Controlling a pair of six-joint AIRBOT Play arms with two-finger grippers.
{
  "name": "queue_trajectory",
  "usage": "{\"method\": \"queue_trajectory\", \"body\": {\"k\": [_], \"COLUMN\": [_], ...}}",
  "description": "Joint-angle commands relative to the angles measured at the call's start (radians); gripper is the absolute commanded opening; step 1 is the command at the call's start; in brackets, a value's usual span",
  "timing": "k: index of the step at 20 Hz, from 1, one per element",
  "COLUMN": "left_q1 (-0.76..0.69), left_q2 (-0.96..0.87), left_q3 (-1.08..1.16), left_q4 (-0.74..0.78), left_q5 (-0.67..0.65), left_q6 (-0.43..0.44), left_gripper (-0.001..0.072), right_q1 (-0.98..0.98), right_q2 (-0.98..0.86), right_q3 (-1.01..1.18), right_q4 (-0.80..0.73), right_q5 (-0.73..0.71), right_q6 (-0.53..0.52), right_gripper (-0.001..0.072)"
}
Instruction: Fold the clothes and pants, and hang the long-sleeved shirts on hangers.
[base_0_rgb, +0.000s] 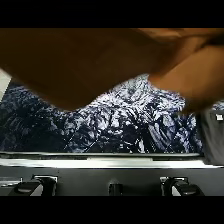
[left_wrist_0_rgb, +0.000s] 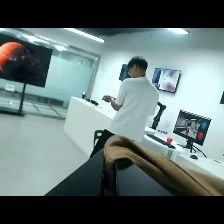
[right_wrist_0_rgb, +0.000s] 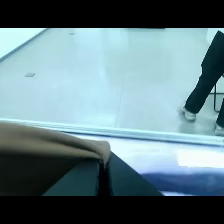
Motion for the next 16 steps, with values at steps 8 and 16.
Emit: {"method": "queue_trajectory", "body": {"k": [8,16], "left_q1": [0.000,-0.006], "left_q2": [-0.291,-0.743], "left_q3": [-0.391,-0.462], "left_q4": [0.154,-0.127], "left_q5": [-0.187,-0.248], "left_q6": [0.000,-0.139], "left_gripper": [0.0021,0.0024], "right_q1": [0.001,0.001], "right_q2": [-0.304,-0.685], "right_q3": [-0.528,-0.716], "right_q4": [0.068,0.557], "right_q5": [0.248,-0.207], "right_q6": [0.045,0.190], "right_gripper": [0.0037,0.0038]}}
